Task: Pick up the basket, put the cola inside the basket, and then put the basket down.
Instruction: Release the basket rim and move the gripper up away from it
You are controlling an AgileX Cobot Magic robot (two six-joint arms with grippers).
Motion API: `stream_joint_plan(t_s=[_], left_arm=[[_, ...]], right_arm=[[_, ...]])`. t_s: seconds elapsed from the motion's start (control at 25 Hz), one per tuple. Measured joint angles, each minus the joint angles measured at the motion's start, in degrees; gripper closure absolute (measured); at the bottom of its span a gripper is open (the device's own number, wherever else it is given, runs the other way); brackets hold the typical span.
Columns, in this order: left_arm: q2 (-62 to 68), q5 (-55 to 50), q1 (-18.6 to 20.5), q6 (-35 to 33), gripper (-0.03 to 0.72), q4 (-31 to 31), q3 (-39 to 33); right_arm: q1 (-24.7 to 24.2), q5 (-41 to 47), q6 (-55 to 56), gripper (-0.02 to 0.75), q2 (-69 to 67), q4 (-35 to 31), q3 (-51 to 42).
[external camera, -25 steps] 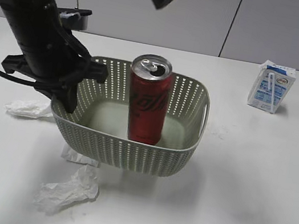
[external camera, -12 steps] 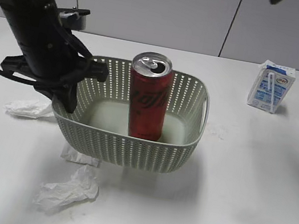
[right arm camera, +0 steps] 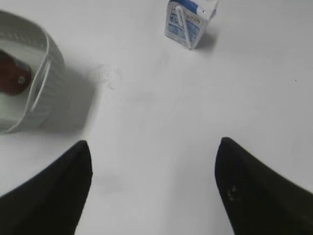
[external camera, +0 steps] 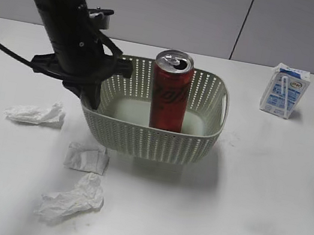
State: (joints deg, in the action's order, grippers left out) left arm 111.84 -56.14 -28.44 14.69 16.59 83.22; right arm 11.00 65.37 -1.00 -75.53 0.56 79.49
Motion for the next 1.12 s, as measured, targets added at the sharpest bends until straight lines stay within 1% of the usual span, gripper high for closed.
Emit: stream_joint_plan(t_s=[0.16, 0.4, 0.44, 0.52, 0.56, 0.6, 0.68, 0.76, 0.84, 0.88, 0.92, 1.12], left_arm=[[4.6, 0.2, 0.1, 0.7, 0.691, 0.0, 4.1], [8.8, 2.0, 0.1, 1.6, 0.689, 0.1, 4.8], [8.8, 2.2, 0.1, 1.7, 0.682, 0.1, 4.9], [8.9, 2.8, 0.1, 1.7, 0.641, 0.4, 4.9], [8.9, 3.2, 0.1, 1.7, 0.599, 0.5, 4.9], [8.9, 3.6, 0.1, 1.7, 0.541, 0.5, 4.9], [8.9, 3.7, 0.1, 1.7, 0.401, 0.7, 4.9], [8.9, 3.7, 0.1, 1.4, 0.228, 0.7, 4.9], [8.9, 2.8, 0.1, -0.2, 0.102, 0.9, 5.5], [8.9, 2.0, 0.1, -1.1, 0.064, 1.0, 6.0], [8.8, 1.2, 0.1, -1.6, 0.042, 1.1, 6.7], [6.9, -3.1, 1.8, -3.9, 0.017, 0.9, 10.6]], right_arm=[[0.0, -4.9, -0.1, 0.145, 10.9, 0.0, -13.7], [0.0, -9.4, -0.1, 0.146, 27.3, -0.1, -32.3], [0.0, -10.1, -0.1, 0.146, 29.6, -0.1, -34.7], [0.0, -11.8, -0.1, 0.146, 35.7, -0.2, -40.6], [0.0, -12.3, -0.1, 0.146, 38.1, -0.2, -42.8], [0.0, -12.8, -0.1, 0.146, 40.8, -0.2, -45.4], [0.0, -12.9, -0.1, 0.146, 45.3, -0.2, -49.8], [0.0, -12.5, -0.1, 0.146, 50.1, -0.2, -53.6], [0.0, -11.6, -0.1, 0.146, 54.0, -0.2, -55.1], [0.0, -11.5, -0.1, 0.146, 55.7, -0.2, -55.3], [0.0, -11.5, -0.1, 0.146, 58.0, -0.6, -55.5], [0.0, -11.5, -0.1, 0.146, 66.8, -1.1, -55.5]])
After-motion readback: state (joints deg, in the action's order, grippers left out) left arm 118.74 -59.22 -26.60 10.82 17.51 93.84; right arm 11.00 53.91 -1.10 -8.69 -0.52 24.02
